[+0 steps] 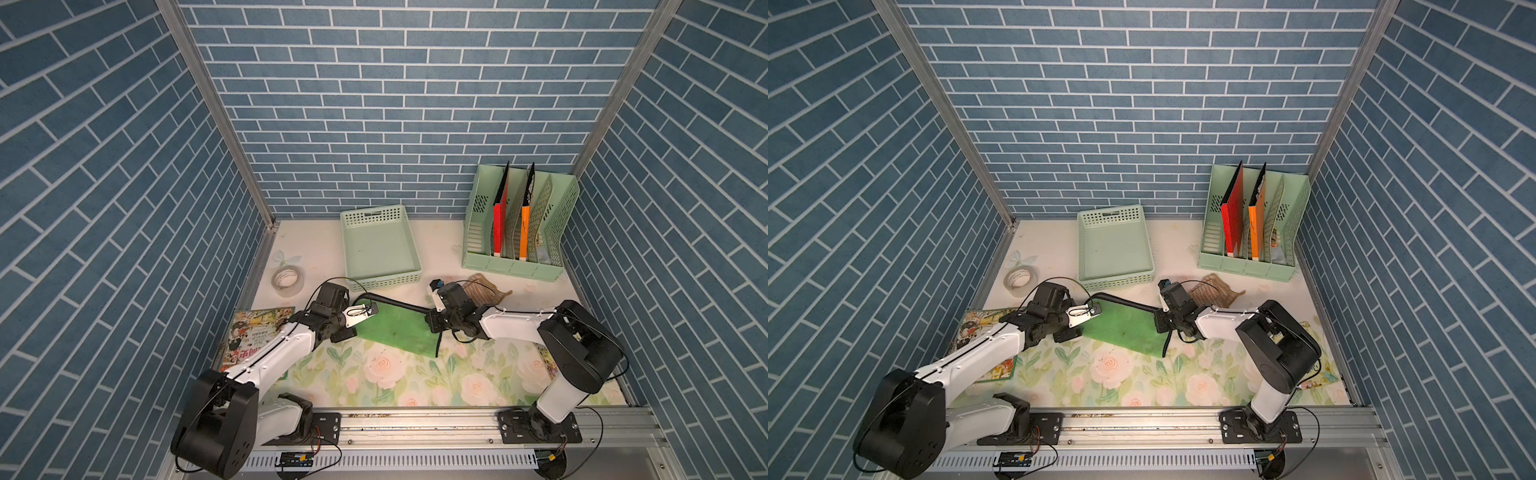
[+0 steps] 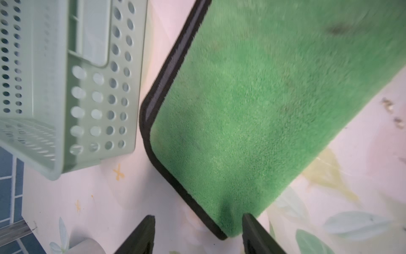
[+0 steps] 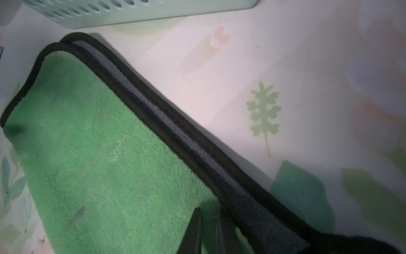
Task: Fold the square dishcloth
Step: Adjust the cleaning item at the center of the board.
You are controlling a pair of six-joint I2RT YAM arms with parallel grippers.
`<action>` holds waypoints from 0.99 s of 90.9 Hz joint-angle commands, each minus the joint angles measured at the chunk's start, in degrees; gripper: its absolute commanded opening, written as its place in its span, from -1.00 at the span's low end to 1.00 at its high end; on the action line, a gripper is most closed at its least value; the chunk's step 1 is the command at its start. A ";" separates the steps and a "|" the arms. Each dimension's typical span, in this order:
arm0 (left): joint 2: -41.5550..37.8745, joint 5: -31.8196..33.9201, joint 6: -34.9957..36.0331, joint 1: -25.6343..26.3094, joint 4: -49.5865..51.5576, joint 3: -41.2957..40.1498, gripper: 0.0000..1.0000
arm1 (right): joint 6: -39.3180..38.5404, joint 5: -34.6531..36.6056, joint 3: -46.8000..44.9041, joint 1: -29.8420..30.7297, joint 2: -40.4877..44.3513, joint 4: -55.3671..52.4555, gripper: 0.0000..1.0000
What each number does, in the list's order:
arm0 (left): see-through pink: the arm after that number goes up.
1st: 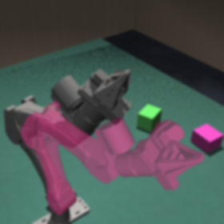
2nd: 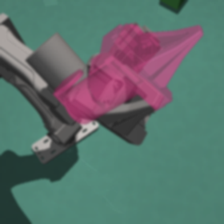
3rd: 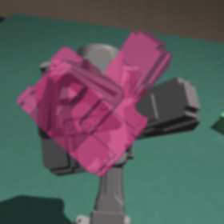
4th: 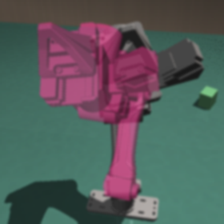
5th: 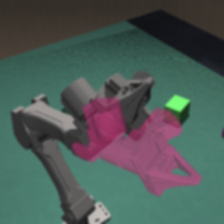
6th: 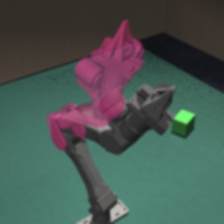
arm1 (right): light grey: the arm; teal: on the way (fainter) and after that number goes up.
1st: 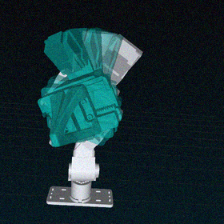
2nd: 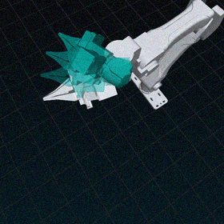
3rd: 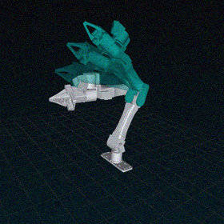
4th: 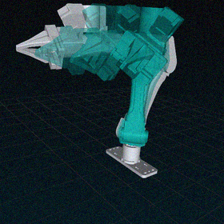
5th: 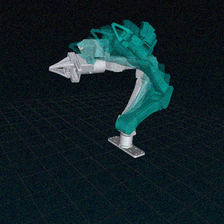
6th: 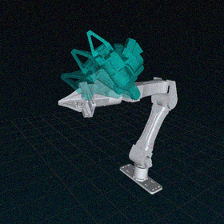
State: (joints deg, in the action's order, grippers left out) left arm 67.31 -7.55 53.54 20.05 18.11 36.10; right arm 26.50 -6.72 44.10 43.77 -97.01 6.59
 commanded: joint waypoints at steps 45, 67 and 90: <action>8.15 1.33 -3.58 3.04 -6.10 -0.81 0.26 | 15.34 6.11 -17.79 19.56 14.98 -5.29 -0.78; 14.03 5.25 -7.19 6.27 -18.48 -0.73 0.25 | 17.91 5.64 -14.58 27.99 15.52 -10.84 -0.79; 21.22 7.12 -7.14 9.61 -25.37 2.08 0.23 | 18.34 2.76 -14.09 31.11 16.68 -10.16 -0.79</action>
State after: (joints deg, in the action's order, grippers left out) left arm 86.17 -1.61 47.16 28.67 -2.02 36.49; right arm 43.20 -1.43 30.28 74.02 -80.73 0.80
